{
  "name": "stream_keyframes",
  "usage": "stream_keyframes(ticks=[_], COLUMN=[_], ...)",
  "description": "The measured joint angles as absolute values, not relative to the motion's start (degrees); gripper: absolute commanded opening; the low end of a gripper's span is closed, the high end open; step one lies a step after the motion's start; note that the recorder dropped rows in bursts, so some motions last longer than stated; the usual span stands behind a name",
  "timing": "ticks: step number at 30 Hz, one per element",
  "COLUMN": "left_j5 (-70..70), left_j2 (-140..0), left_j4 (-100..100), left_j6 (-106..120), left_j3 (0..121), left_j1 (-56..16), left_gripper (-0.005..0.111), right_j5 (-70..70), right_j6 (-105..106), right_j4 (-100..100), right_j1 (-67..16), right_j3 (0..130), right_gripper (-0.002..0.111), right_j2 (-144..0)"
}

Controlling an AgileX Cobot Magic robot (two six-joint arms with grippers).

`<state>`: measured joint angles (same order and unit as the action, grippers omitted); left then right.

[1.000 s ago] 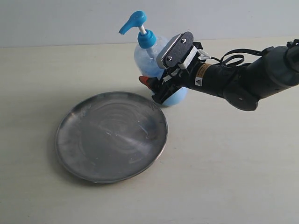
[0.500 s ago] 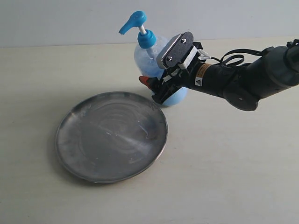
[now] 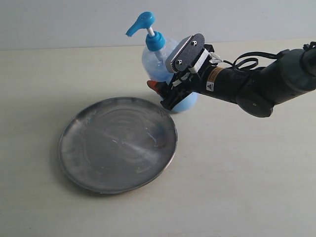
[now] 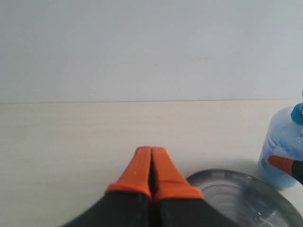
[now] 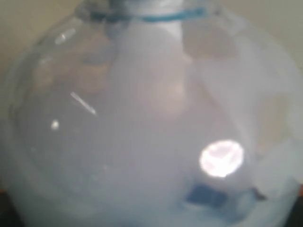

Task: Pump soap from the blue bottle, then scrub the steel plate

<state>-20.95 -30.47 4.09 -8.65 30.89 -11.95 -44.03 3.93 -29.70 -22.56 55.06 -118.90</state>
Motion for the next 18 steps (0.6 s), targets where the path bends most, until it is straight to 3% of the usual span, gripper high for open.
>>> stream_keyframes(ticks=[18], left_j5=[-18.6], left_j2=[-30.5], left_j4=[4.1], left_j6=[-8.7], left_j3=[30.9], left_j1=[-11.9], left_gripper=[0.0], right_j5=[-44.0], right_j6=[3.9], right_j4=[-29.7], right_j1=[-22.6], right_j3=[55.1], right_gripper=[0.0], right_j2=[-118.9])
